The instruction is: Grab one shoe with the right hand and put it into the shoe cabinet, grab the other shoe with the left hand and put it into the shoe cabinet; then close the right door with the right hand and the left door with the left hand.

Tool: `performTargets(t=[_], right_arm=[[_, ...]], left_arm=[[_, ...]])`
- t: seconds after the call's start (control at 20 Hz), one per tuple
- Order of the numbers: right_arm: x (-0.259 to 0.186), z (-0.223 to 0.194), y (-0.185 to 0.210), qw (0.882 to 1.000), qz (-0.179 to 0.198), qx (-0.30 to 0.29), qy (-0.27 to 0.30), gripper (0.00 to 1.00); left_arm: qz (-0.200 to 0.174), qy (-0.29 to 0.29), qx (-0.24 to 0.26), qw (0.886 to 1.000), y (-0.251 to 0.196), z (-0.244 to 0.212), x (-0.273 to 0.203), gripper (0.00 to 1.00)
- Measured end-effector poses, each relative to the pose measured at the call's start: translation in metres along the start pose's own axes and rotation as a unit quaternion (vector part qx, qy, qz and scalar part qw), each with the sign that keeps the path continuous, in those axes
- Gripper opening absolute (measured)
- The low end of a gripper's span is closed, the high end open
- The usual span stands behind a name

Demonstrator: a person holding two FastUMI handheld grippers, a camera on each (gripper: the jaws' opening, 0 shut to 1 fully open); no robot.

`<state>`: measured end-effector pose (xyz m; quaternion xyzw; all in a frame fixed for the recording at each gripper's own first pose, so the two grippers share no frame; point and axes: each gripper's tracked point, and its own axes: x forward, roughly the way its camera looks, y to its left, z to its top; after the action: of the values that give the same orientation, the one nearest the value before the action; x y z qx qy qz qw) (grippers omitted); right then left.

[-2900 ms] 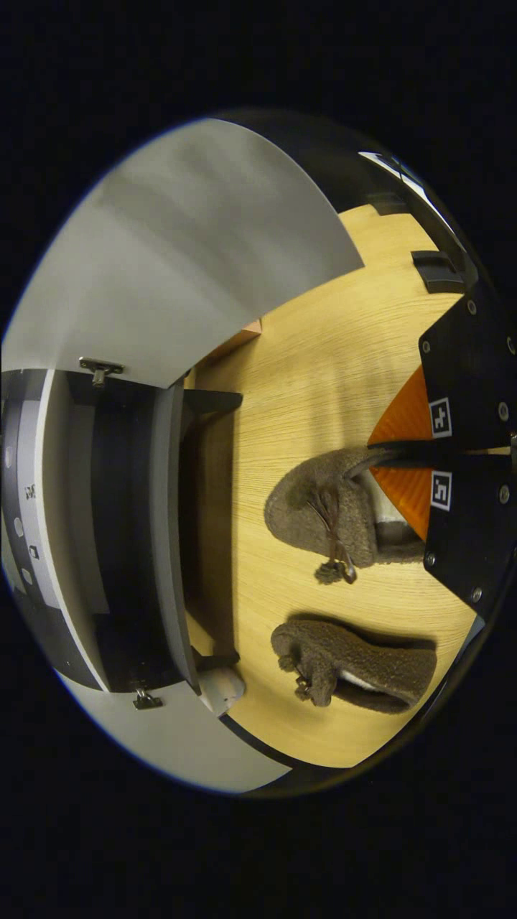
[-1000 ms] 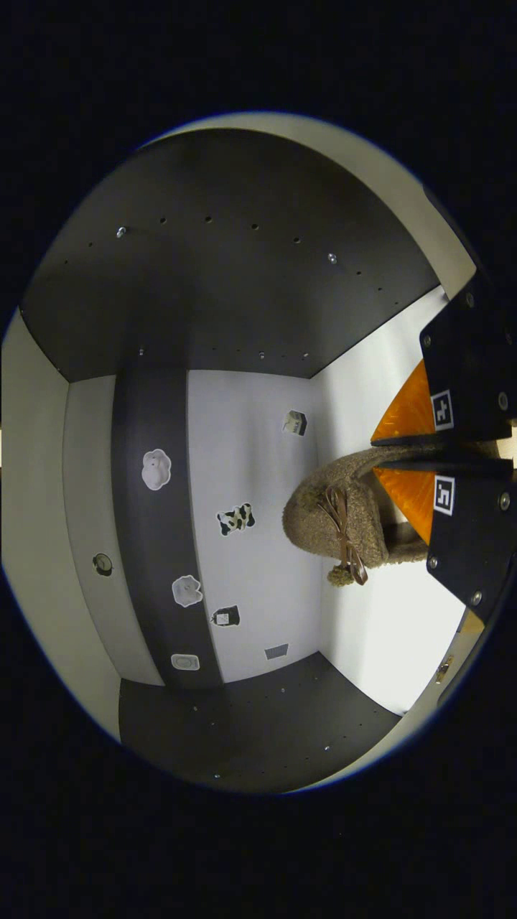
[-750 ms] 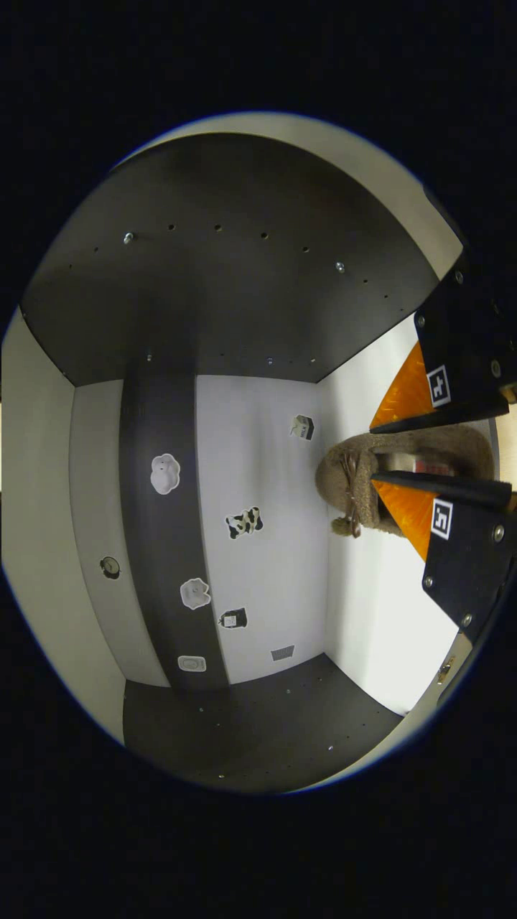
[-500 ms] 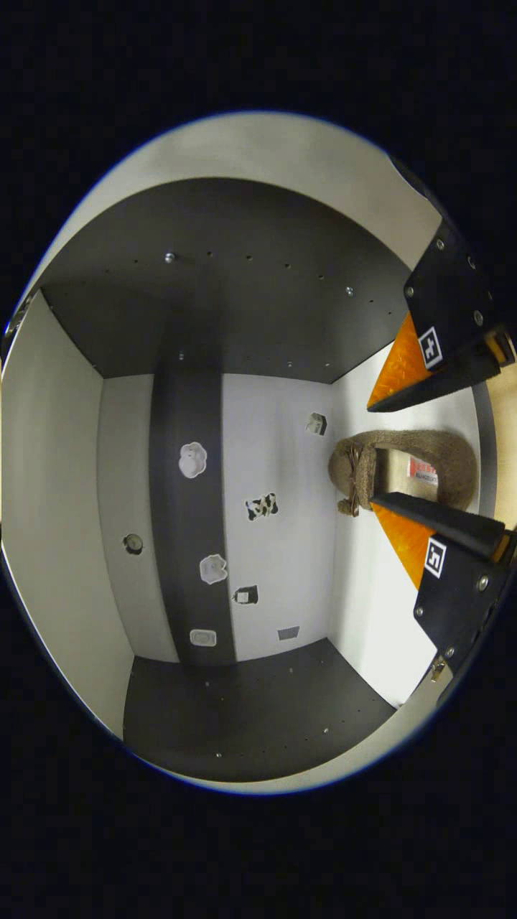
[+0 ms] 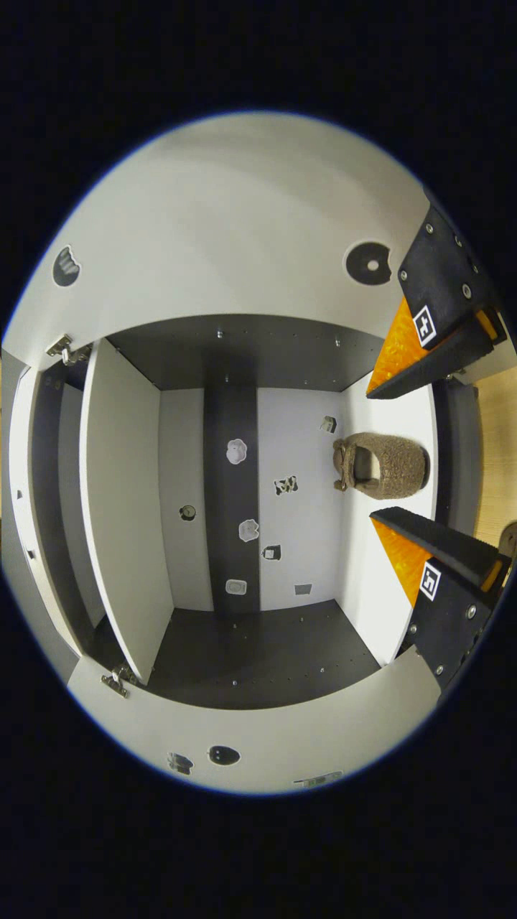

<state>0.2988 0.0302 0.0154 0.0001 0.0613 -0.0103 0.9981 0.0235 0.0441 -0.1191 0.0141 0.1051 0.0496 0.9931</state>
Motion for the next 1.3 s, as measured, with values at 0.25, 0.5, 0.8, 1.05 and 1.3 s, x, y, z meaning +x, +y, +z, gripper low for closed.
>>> performTargets(t=[0.25,0.5,0.8,1.05,1.3], right_arm=[[-0.068,0.007,-0.02,1.0,-0.005,0.003,-0.024,0.93],[-0.114,0.0,-0.038,0.999,-0.011,-0.004,-0.031,0.93],[-0.147,0.005,-0.062,0.999,-0.03,-0.007,-0.04,0.92],[-0.158,0.001,-0.069,0.999,-0.034,-0.002,-0.036,0.93],[-0.163,-0.004,-0.066,0.999,-0.023,0.02,-0.031,0.93]], left_arm=[[-0.039,0.056,-0.006,0.998,-0.029,-0.051,0.01,0.97],[-0.07,0.14,-0.005,0.988,-0.053,-0.126,0.034,0.98],[-0.077,0.233,-0.001,0.969,-0.067,-0.204,0.057,0.97],[-0.071,0.318,0.002,0.946,-0.064,-0.277,0.074,1.0],[-0.072,0.368,-0.004,0.927,-0.069,-0.301,0.088,0.96]])
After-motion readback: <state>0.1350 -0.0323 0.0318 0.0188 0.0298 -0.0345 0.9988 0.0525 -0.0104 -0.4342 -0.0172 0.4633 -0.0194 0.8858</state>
